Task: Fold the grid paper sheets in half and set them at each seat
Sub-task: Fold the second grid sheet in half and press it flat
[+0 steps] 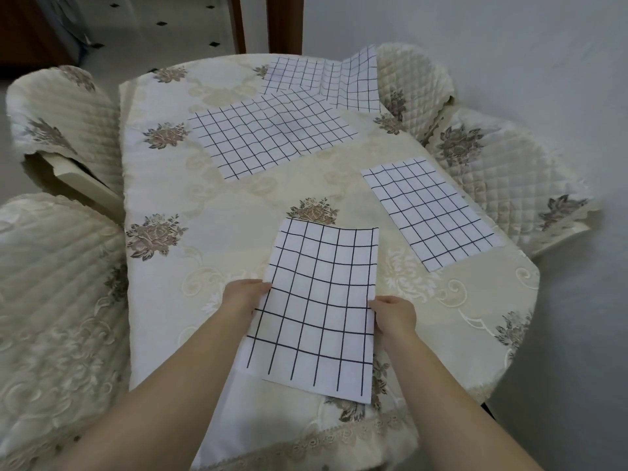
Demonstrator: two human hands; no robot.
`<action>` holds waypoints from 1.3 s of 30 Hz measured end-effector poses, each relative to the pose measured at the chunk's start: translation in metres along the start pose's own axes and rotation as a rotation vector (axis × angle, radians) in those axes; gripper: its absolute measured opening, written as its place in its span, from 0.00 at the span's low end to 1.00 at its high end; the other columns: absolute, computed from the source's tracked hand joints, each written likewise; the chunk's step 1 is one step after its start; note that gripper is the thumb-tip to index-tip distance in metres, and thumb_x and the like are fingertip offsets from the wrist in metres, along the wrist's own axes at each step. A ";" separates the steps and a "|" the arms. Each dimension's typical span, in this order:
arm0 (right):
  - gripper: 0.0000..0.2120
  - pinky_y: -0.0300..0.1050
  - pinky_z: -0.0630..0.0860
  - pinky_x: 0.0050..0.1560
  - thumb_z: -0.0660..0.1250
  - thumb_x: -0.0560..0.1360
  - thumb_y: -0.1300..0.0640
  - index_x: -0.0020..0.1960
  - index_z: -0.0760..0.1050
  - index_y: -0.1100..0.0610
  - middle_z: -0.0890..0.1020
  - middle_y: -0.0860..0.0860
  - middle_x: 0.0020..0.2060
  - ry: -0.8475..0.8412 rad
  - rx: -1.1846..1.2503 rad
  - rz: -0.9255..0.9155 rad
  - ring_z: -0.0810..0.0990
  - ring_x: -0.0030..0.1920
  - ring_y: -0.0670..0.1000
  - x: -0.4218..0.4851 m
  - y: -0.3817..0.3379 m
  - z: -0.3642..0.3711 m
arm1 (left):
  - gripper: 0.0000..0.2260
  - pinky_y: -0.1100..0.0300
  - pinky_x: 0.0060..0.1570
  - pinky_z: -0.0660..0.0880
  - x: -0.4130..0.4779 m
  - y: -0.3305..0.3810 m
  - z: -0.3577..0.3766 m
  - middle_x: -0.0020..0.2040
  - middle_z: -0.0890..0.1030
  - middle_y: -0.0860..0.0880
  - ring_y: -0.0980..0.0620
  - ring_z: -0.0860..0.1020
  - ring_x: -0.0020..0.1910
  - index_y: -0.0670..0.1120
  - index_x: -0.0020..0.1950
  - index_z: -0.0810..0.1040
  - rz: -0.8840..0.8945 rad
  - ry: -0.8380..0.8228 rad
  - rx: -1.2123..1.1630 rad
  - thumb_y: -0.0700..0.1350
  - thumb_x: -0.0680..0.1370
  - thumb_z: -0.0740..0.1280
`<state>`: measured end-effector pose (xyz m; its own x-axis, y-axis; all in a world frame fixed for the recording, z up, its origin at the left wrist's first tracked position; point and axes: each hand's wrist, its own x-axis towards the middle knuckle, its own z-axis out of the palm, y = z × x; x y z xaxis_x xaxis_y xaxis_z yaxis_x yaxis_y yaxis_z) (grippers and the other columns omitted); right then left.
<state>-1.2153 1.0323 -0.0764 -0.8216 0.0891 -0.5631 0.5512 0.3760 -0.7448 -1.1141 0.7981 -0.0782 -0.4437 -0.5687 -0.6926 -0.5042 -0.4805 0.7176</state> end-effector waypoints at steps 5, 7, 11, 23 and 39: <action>0.05 0.52 0.81 0.51 0.68 0.72 0.64 0.43 0.81 0.57 0.84 0.57 0.42 -0.084 -0.011 -0.068 0.82 0.44 0.57 -0.003 -0.015 0.024 | 0.14 0.37 0.58 0.74 0.007 -0.008 -0.030 0.54 0.82 0.38 0.38 0.80 0.55 0.43 0.47 0.82 -0.044 0.037 -0.136 0.41 0.63 0.77; 0.05 0.53 0.80 0.53 0.67 0.72 0.64 0.45 0.81 0.58 0.84 0.57 0.44 -0.121 -0.043 -0.109 0.83 0.46 0.57 -0.007 -0.021 0.040 | 0.17 0.36 0.60 0.72 0.020 -0.017 -0.050 0.57 0.81 0.39 0.37 0.78 0.58 0.46 0.47 0.83 -0.058 0.073 -0.157 0.45 0.59 0.77; 0.05 0.54 0.80 0.53 0.67 0.72 0.63 0.44 0.82 0.57 0.84 0.56 0.43 -0.206 -0.098 -0.160 0.83 0.46 0.57 -0.017 -0.031 0.078 | 0.15 0.40 0.59 0.75 0.005 -0.014 -0.088 0.55 0.82 0.38 0.39 0.80 0.55 0.42 0.52 0.82 -0.069 0.175 -0.226 0.41 0.67 0.76; 0.07 0.55 0.79 0.56 0.68 0.72 0.62 0.47 0.83 0.58 0.85 0.55 0.44 -0.341 -0.252 -0.279 0.83 0.47 0.57 -0.029 -0.051 0.162 | 0.11 0.54 0.48 0.77 -0.002 -0.016 -0.153 0.48 0.81 0.40 0.44 0.80 0.45 0.41 0.55 0.77 -0.026 0.328 -0.362 0.35 0.73 0.71; 0.08 0.56 0.80 0.52 0.69 0.69 0.64 0.38 0.79 0.50 0.85 0.53 0.39 -0.309 -0.317 -0.311 0.83 0.44 0.56 -0.014 -0.059 0.178 | 0.09 0.45 0.56 0.78 0.011 -0.002 -0.154 0.44 0.80 0.40 0.40 0.80 0.50 0.44 0.37 0.77 0.032 0.473 -0.111 0.32 0.70 0.71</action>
<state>-1.2101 0.8446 -0.0888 -0.8315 -0.3285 -0.4479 0.1785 0.6055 -0.7755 -1.0036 0.6899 -0.0764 -0.0592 -0.8132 -0.5790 -0.4027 -0.5113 0.7592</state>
